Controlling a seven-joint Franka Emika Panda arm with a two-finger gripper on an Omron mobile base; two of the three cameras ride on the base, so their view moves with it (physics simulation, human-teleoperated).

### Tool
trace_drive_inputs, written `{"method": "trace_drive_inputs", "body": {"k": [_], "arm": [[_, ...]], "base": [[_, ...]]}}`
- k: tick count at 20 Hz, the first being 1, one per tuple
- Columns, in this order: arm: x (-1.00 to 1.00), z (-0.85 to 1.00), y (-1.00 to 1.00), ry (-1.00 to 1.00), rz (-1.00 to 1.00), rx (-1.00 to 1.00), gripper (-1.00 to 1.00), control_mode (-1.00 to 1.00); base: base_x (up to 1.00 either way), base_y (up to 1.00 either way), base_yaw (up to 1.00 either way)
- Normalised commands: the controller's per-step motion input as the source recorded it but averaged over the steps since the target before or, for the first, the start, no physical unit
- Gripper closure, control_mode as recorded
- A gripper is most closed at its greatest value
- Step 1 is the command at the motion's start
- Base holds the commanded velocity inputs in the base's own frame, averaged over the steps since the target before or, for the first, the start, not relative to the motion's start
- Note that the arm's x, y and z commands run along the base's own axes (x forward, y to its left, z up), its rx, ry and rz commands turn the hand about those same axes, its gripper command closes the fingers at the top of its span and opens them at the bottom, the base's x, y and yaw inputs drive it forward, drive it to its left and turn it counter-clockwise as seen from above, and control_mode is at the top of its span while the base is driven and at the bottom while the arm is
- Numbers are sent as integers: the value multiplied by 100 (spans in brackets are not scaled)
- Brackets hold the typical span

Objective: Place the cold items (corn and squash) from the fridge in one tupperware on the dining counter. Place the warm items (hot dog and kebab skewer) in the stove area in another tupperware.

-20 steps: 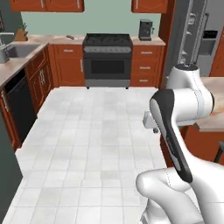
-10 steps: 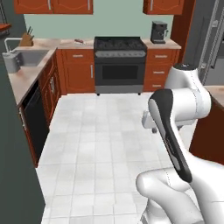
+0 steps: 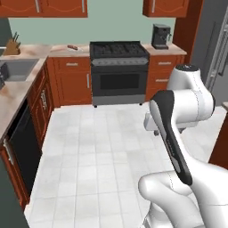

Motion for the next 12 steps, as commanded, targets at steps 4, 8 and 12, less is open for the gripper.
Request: {"method": "trace_drive_inputs", "body": {"k": [4,8,12], "arm": [[0,0,0,0,0,0,-100,100],[0,0,0,0,0,0,-100,100],[0,0,0,0,0,0,-100,100]], "base": [[100,-20,6],[100,10,0],[100,10,0]]}}
